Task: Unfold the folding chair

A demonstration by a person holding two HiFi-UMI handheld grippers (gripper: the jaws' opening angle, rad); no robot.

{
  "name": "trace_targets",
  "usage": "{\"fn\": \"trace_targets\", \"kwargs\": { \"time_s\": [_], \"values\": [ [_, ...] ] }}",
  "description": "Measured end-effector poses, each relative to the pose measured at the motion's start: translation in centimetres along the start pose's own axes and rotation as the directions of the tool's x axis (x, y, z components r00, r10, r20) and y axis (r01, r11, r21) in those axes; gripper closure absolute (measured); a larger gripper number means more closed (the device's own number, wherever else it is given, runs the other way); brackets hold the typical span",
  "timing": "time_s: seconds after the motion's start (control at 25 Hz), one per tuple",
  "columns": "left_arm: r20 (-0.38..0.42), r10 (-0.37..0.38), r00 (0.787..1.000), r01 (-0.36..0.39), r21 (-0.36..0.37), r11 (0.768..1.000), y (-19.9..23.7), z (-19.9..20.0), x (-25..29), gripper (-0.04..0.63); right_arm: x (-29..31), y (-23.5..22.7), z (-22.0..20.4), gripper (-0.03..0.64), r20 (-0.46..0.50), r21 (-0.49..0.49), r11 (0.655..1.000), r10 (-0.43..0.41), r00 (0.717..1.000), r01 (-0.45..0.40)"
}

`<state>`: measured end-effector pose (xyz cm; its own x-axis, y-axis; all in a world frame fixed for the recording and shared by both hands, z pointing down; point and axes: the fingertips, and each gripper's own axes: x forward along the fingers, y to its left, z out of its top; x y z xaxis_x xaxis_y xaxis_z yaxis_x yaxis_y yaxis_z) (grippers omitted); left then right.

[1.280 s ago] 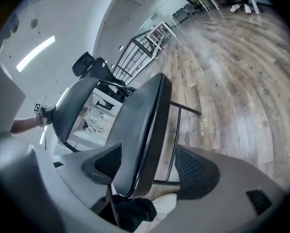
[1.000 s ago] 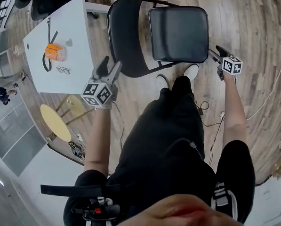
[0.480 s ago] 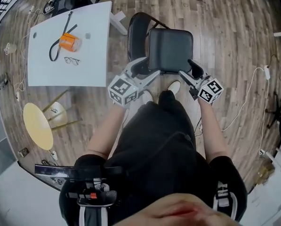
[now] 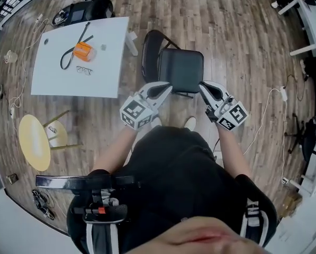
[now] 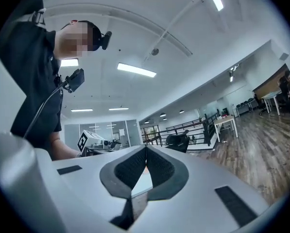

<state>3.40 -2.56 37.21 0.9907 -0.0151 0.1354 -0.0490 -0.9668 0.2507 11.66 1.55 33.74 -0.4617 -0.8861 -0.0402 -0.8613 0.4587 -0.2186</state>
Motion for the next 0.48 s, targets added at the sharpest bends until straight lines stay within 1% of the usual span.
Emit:
{"fn": "trace_targets", "kwargs": {
  "time_s": [0.04,0.08,0.16,0.24,0.28,0.4,0.48],
  "values": [
    [0.012,0.011,1.0,-0.011,-0.002,1.0,-0.5,0.5,0.0,0.591,-0.4,0.2,0.8,0.609,0.007,-0.003,1.0,-0.001,1.0,0.001],
    [0.025,0.017,1.0,-0.017,0.006,1.0,-1.2,1.1,0.1,0.591,-0.7,0.5,1.5,0.609,0.009,-0.007,1.0,0.0,1.0,0.0],
    [0.047,0.034,0.998,-0.036,0.047,0.998,-2.4,2.3,0.5,0.591,-1.2,1.3,2.3,0.609,0.006,-0.026,0.999,0.02,1.0,-0.02],
    [0.075,0.059,0.995,-0.065,0.086,0.994,-3.3,3.6,1.0,0.591,-1.6,2.4,2.6,0.609,-0.009,-0.066,0.997,0.049,0.999,-0.049],
    [0.091,0.066,0.994,-0.075,0.094,0.993,-3.8,4.2,1.3,0.591,-1.9,2.8,2.7,0.609,-0.021,-0.089,0.995,0.054,0.998,-0.055],
    [0.119,0.063,0.991,-0.077,0.118,0.99,-5.8,5.1,1.8,0.591,-2.9,3.8,2.5,0.609,-0.051,-0.131,0.99,0.049,0.997,-0.055],
    [0.115,0.061,0.992,-0.078,0.149,0.986,-6.7,5.4,1.8,0.591,-3.1,4.0,2.6,0.609,-0.048,-0.121,0.991,0.05,0.998,-0.055]
  ]
}}
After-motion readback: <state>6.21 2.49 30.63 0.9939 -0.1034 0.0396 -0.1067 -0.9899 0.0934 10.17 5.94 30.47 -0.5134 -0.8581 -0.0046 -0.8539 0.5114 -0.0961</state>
